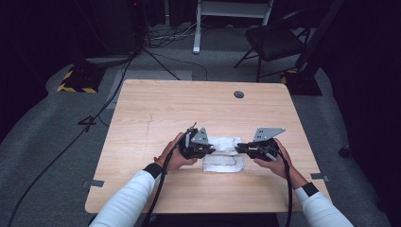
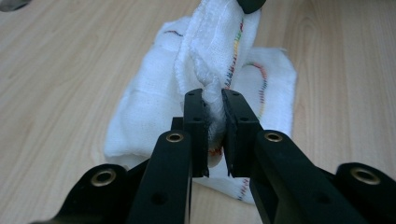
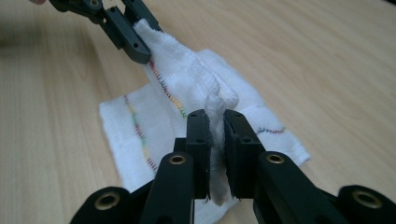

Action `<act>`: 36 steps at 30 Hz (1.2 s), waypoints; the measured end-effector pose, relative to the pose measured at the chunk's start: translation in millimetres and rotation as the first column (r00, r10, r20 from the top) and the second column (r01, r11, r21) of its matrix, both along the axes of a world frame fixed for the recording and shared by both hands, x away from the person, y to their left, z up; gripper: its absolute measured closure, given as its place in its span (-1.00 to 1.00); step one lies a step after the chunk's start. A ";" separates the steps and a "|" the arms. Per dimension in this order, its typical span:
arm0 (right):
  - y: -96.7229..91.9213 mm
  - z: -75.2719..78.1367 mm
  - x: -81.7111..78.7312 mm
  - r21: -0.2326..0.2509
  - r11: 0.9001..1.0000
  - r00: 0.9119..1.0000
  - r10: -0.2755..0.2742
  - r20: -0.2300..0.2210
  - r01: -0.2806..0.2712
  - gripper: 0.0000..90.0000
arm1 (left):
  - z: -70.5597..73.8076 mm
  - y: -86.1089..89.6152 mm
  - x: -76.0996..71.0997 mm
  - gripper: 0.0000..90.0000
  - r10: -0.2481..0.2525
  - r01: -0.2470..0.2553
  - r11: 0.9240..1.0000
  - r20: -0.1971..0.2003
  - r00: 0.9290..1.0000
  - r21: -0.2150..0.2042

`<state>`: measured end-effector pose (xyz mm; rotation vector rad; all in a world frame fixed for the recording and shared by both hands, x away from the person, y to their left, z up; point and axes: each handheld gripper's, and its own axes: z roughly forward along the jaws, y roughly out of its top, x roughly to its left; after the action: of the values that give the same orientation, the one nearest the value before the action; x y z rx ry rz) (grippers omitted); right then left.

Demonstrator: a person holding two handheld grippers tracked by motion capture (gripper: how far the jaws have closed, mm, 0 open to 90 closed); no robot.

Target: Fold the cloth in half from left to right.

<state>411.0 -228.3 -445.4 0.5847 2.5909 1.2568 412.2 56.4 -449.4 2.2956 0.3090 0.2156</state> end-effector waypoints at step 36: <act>-0.5 -37.6 -25.6 -0.133 0.990 0.998 0.027 -0.057 -0.034 0.78 | -34.7 4.9 -28.1 0.70 -0.022 0.025 0.998 -0.045 0.999 0.059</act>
<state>385.4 -228.7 -483.0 0.5637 2.7129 1.0786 384.1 61.3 -484.1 2.3643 0.3014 0.1638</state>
